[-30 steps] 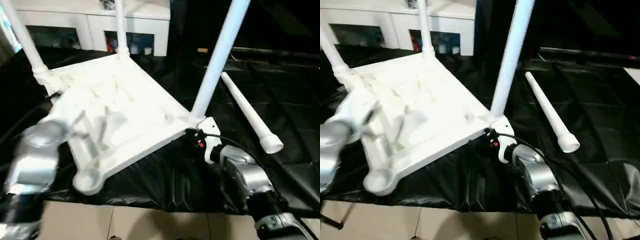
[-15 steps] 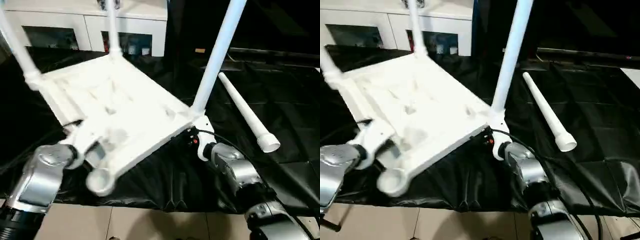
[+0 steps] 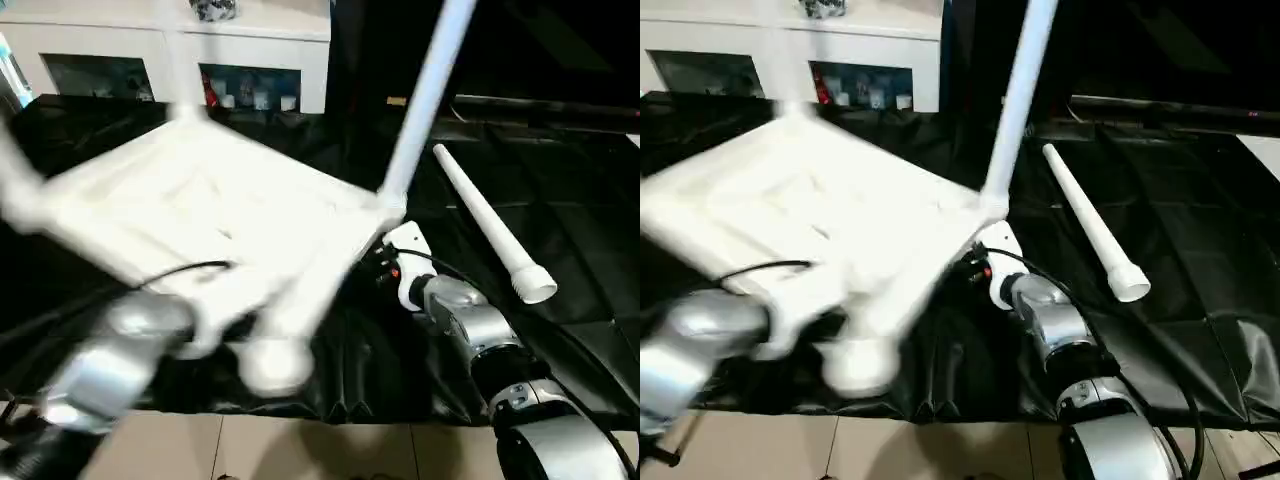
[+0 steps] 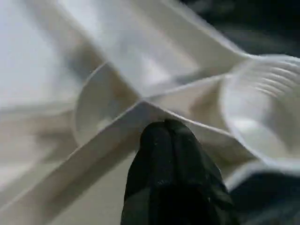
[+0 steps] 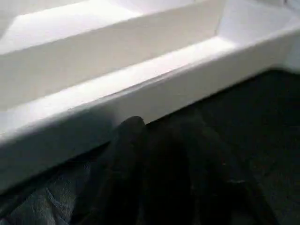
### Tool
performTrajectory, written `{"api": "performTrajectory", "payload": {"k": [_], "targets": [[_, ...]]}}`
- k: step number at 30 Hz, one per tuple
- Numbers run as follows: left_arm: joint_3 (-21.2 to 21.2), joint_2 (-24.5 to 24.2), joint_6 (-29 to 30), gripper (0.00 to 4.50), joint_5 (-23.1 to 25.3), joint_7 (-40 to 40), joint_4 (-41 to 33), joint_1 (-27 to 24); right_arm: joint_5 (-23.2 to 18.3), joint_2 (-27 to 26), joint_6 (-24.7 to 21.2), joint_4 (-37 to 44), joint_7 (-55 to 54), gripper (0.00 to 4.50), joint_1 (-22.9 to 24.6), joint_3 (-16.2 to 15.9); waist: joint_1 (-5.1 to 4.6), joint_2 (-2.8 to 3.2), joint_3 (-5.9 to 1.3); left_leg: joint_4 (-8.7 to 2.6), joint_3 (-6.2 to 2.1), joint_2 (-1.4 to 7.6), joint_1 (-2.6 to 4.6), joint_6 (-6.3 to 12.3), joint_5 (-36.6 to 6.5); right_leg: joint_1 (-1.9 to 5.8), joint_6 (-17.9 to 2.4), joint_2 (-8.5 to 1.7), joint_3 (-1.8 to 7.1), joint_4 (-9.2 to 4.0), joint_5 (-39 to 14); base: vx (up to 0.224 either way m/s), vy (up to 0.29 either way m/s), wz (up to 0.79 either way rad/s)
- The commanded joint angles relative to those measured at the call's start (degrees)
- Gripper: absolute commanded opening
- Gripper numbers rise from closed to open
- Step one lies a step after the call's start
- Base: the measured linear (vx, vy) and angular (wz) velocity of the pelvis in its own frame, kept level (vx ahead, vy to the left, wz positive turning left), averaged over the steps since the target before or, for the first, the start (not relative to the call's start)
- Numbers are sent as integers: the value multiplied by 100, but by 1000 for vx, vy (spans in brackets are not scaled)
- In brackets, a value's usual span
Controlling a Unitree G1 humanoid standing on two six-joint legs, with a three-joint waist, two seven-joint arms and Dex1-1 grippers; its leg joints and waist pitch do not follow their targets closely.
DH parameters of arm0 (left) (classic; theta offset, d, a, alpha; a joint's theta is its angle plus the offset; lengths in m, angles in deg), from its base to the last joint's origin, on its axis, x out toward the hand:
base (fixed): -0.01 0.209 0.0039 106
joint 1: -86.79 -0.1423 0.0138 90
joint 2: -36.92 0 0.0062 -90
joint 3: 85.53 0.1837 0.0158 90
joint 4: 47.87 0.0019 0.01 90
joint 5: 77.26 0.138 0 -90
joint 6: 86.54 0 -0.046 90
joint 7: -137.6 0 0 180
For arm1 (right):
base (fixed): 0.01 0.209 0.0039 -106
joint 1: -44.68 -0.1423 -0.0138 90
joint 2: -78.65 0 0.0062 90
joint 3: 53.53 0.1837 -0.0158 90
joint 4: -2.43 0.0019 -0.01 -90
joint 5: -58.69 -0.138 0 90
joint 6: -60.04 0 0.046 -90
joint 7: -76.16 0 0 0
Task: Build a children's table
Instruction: Rotate table base, then pick table leg
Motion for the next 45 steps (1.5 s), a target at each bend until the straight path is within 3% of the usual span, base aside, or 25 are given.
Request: {"api": "performTrajectory", "payload": {"k": [1,2,3,4,6,8,12,16,19,20,24,28,30,33,34,35,38,39,43,45], "targets": [[196,138,-185,0,-149,57,-35,98,-21,-60,101,-1,80,107,-196,-15,7,45,-403,-375,1,85,37,-23,-1349,321,-1068,-372,271,-414,-1619,0,0,0],[229,429,-379,0,-53,-187,310,254,-20,-6,110,8,56,92,-190,24,11,69,-404,-362,8,72,37,-25,-1346,317,-1041,-359,266,-431,-1648,0,0,0],[243,568,-508,0,9,-320,509,341,-26,23,112,20,48,92,-184,45,-6,49,-400,-366,11,76,31,-11,-1353,321,-1035,-350,268,-441,-1651,0,0,0],[245,762,-662,0,77,-514,813,480,-38,75,104,48,35,83,-170,80,6,96,-402,-361,7,68,44,-15,-1411,314,-1005,-341,265,-446,-1704,0,0,0],[238,966,-811,0,146,-733,1137,633,-56,140,85,99,24,56,-146,121,17,56,-424,-355,-7,70,30,-17,-1400,345,-978,-362,256,-439,-1696,0,0,0],[212,1219,-980,0,217,-1074,1511,829,-66,254,56,207,-1,45,-73,187,4,88,-430,-344,-9,66,38,13,-1402,340,-998,-347,249,-442,-1615,0,0,0],[203,1506,-1398,0,356,-1525,2104,1096,-102,492,-171,480,-122,23,48,345,19,88,-446,-325,1,57,36,72,-1285,355,-998,-322,245,-444,-1434,0,0,0],[157,1578,-1558,0,381,-1629,2225,1140,-86,653,-427,597,-232,23,39,433,39,64,-450,-323,1,64,29,117,-1209,364,-1054,-335,236,-434,-1379,0,0,0],[-227,1714,-1701,0,135,-1827,2021,1114,-243,880,-712,736,-127,37,-104,639,32,47,-444,-309,10,52,21,132,-1245,373,-1030,-335,231,-450,-1535,0,0,0],[-364,1760,-1628,33,20,-1869,1898,1094,-249,969,-757,737,-134,56,-181,685,27,38,-441,-307,6,57,15,134,-1255,372,-1006,-334,220,-458,-1627,0,0,0],[-638,1822,-1514,44,-232,-1946,1415,936,-165,1323,-1037,390,-495,85,-669,837,-8,-61,-433,-285,23,57,31,166,-1225,333,-952,-320,204,-463,-1865,0,0,0],[-708,1859,-1523,79,-245,-2035,1302,906,-88,1450,-1042,53,-696,104,-930,890,5,-47,-423,-269,41,47,30,194,-1226,296,-831,-315,205,-478,-1996,0,0,0],[-786,1895,-1430,113,-399,-1972,1073,844,22,1623,-1072,-416,-900,138,-1275,901,5,-126,-449,-267,37,59,17,203,-1124,317,-872,-332,204,-430,-1876,0,0,0],[-739,1834,-1279,122,-494,-1834,815,752,137,1785,-1161,-888,-983,142,-1588,815,21,-129,-451,-254,52,67,13,238,-1006,312,-1001,-328,208,-397,-1555,0,0,0],[-717,1817,-1237,126,-526,-1799,747,724,153,1816,-1202,-990,-996,171,-1651,789,17,-140,-439,-250,56,62,0,257,-1034,310,-986,-321,204,-397,-1579,0,0,0],[-694,1788,-1188,150,-558,-1748,664,682,159,1847,-1185,-1090,-1009,179,-1709,787,17,-139,-436,-246,60,56,-2,270,-1041,307,-962,-318,205,-404,-1607,0,0,0],[-603,1664,-1050,163,-661,-1596,369,523,207,1944,-1114,-1438,-1061,184,-1896,803,29,-163,-425,-245,53,66,-11,241,-1072,301,-921,-336,200,-394,-1726,0,0,0],[-585,1623,-1007,182,-681,-1559,286,476,242,1971,-1083,-1517,-1084,213,-1930,788,29,-160,-419,-247,57,61,-11,241,-1088,300,-905,-331,199,-406,-1752,0,0,0],[-547,1351,-779,204,-832,-1330,-170,201,333,2131,-968,-1977,-1222,225,-2100,815,29,-148,-403,-242,55,60,-5,167,-1206,279,-876,-326,195,-413,-1884,0,0,0],[-559,1303,-706,233,-869,-1293,-240,157,327,2169,-914,-2074,-1254,260,-2116,841,23,-135,-407,-243,53,57,-9,137,-1246,284,-862,-316,192,-401,-1861,0,0,0]]}}
